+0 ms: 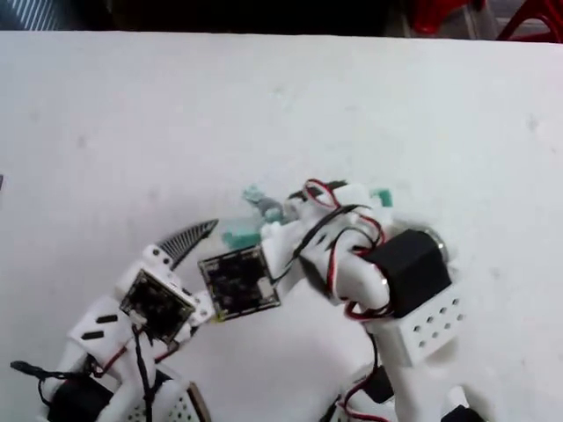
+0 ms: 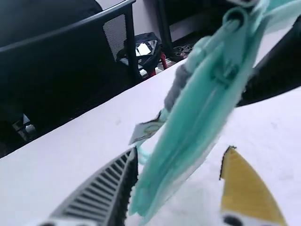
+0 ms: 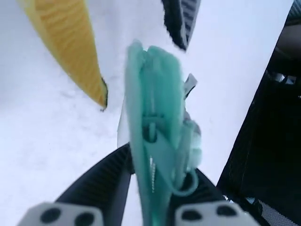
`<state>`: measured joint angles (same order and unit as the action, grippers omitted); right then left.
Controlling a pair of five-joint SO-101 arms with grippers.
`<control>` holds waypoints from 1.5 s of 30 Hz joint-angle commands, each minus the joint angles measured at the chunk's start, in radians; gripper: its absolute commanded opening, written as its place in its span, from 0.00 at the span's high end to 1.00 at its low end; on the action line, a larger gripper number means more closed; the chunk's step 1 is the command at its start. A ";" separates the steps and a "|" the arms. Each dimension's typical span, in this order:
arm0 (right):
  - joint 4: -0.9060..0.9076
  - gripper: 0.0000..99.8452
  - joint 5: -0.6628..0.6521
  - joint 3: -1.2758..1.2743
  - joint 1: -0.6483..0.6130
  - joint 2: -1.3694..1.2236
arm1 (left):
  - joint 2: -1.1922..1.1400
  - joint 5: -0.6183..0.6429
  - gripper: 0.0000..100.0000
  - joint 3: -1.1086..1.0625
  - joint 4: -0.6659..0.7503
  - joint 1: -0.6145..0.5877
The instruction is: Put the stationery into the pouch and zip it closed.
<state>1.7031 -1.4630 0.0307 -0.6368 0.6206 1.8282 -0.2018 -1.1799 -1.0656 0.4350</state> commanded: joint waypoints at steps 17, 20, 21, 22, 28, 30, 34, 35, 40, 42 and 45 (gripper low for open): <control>-0.081 0.98 0.213 0.020 -0.061 0.022 | -0.004 0.008 0.98 -0.029 0.058 0.038; -0.074 0.87 0.219 0.015 -0.050 0.022 | -0.004 0.014 0.98 -0.029 0.060 0.038; -0.068 0.81 0.229 0.015 -0.050 0.022 | -0.004 0.014 0.98 -0.029 0.060 0.038; -0.073 0.76 0.258 0.015 -0.051 0.022 | -0.004 0.014 0.98 -0.029 0.060 0.038; -0.105 0.71 0.339 0.025 -0.056 0.025 | -0.004 0.015 0.98 -0.037 0.074 0.038; -0.104 0.76 0.381 0.060 -0.067 0.047 | -0.004 0.015 0.98 -0.037 0.072 0.036; -0.113 0.82 0.578 0.181 -0.125 0.119 | -0.004 0.015 0.98 -0.068 0.084 0.036; -0.124 0.82 0.621 0.201 -0.125 0.125 | -0.004 0.015 0.98 -0.080 0.095 0.036; -0.186 0.82 0.884 0.235 -0.038 0.061 | -0.004 0.015 0.98 -0.117 0.112 0.039; -0.211 0.82 0.990 0.253 0.007 0.007 | -0.004 0.015 0.98 -0.117 0.110 0.039; -0.191 0.82 1.094 0.334 0.015 -0.077 | -0.004 0.011 0.98 -0.117 0.095 0.047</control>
<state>1.5221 -0.5086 0.2624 -0.6429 0.6222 1.8282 -0.1910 -1.2950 -0.9720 0.4733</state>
